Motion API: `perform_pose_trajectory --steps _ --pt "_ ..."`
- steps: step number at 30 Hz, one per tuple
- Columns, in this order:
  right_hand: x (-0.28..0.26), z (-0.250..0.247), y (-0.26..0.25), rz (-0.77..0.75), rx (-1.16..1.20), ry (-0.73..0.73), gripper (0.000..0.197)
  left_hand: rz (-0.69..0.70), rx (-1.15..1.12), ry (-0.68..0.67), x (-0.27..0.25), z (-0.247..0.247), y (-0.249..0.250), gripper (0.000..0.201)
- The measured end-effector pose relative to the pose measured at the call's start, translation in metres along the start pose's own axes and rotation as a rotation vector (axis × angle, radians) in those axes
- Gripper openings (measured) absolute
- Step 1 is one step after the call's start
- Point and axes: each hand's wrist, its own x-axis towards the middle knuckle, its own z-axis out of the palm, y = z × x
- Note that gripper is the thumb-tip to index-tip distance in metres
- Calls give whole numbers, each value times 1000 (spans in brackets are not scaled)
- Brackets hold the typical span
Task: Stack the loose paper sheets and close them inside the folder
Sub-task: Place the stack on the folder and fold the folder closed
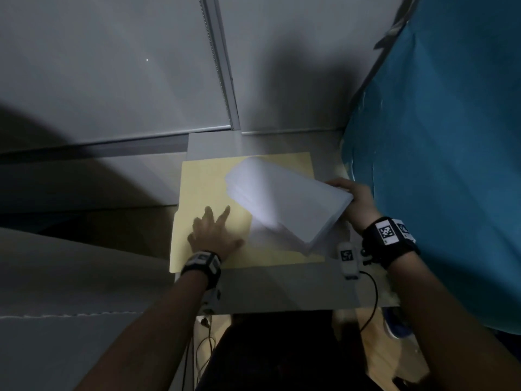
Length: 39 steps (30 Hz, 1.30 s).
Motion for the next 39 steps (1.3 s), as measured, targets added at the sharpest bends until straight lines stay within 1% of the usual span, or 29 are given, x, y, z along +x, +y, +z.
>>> perform_pose_trajectory --steps 1,2,3,5,7,9,11,14,16,17,19,20,21,22,23,24,25,27,29,31,32,33,35,37,38,39 --pt "-3 -4 5 12 -4 1 31 -9 3 -106 6 5 -9 104" --pt "-6 -5 8 12 2 -1 33 8 -6 -158 8 7 -11 107" --pt "-8 -8 13 31 20 -1 36 29 -19 -171 5 8 -10 106" --pt "-13 -8 26 102 83 5 38 73 -34 -161 -13 14 1 104" --pt "-20 -5 35 218 184 8 38 121 -8 -152 -38 28 14 104" --pt "-27 -2 45 334 278 -10 47 139 8 -150 -60 42 24 107" --pt "-32 -2 62 420 310 0 55 128 18 -120 -74 51 29 106" --pt "-36 -8 81 469 228 20 57 112 3 -61 -76 53 23 105" --pt "-37 -10 91 493 178 15 60 106 -4 -73 -71 47 17 102" --pt "-38 -9 93 507 164 -2 66 96 -8 -81 -67 44 15 100" --pt "-37 -3 103 538 110 -24 92 56 -38 -49 -62 37 11 98" --pt "-34 2 105 533 61 -38 102 20 -64 5 -59 33 9 100" --pt "-31 6 109 513 -28 -55 106 -35 -90 78 -58 26 6 105" --pt "-29 11 106 497 -142 -71 104 -112 -123 144 -55 21 2 110" --pt "-26 15 104 515 -235 -75 99 -196 -169 187 -51 16 -4 115" --pt "-22 17 106 544 -253 -78 95 -275 -222 199 -45 14 -10 118" --pt "-21 18 104 558 -251 -85 91 -341 -251 192 -40 12 -16 121" --pt "-17 22 105 547 -288 -92 89 -398 -242 141 -32 12 -26 131" --pt "-13 23 107 508 -320 -49 87 -453 -238 98 -24 14 -32 137" --pt "-13 23 105 457 -343 15 75 -525 -346 93 -21 12 -31 138" --pt "-11 22 105 456 -359 40 70 -523 -424 101 -21 9 -30 137" --pt "-9 22 104 453 -382 59 67 -492 -508 117 -20 8 -30 134" --pt "0 22 108 468 -435 73 61 -451 -606 151 -14 4 -30 121" --pt "11 19 111 466 -447 97 50 -453 -593 178 -9 -5 -29 111" --pt "15 20 109 462 -449 94 48 -450 -585 179 -9 -11 -28 112" --pt "18 21 107 459 -455 87 51 -438 -563 174 -10 -17 -27 113"
